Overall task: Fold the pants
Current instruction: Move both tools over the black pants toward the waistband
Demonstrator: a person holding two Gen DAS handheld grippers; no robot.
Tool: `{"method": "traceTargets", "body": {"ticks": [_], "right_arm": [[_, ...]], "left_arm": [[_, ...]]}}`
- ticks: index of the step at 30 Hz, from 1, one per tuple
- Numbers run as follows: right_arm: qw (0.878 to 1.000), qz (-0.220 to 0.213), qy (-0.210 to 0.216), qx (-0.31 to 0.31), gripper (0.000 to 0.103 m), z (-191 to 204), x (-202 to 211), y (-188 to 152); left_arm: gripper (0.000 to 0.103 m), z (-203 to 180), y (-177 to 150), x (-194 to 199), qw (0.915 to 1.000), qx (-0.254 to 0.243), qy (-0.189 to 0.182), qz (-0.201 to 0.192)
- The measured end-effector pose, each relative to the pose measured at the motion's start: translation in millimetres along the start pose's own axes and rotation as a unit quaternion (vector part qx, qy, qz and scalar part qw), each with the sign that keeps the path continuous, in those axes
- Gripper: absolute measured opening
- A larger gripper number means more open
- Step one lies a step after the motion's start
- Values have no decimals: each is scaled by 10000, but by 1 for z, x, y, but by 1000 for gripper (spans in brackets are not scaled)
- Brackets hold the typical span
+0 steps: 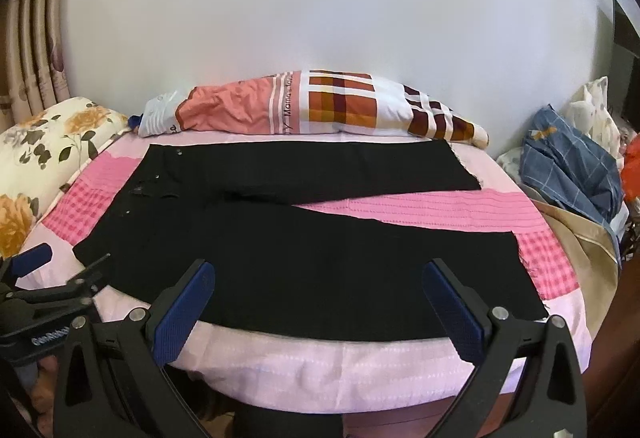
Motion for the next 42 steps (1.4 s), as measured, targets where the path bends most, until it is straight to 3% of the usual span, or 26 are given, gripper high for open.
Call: {"method": "traceTargets", "body": {"ticks": [19, 28, 32, 38, 40, 42], "right_arm": [[9994, 190, 244, 165, 103, 18, -39, 15], [9993, 260, 256, 86, 103, 15, -67, 31], [9992, 289, 279, 79, 103, 15, -80, 39], [9990, 315, 308, 93, 103, 16, -101, 51], [9989, 334, 305, 104, 103, 17, -109, 54], [9988, 367, 294, 128, 103, 18, -115, 55]], "left_arm": [[103, 7, 12, -33, 9995, -29, 292, 74], [103, 13, 46, -52, 9974, -76, 659, -272], [103, 15, 61, -67, 9961, -98, 871, -136], [103, 17, 81, -96, 9980, -257, 583, 48], [103, 21, 88, -106, 9964, -330, 783, 2], [103, 21, 97, -117, 9963, -436, 735, 29]]}}
Point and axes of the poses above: each gripper's, at about its wrist camera, not at the fingertips, and x roughly against the way its jaws point, z to its left, y to its top, the point moved 6 cm from there along -x, roughly the way its jaws point, and after that the axes turned 15 degrees about x, right-handed, at the moved point
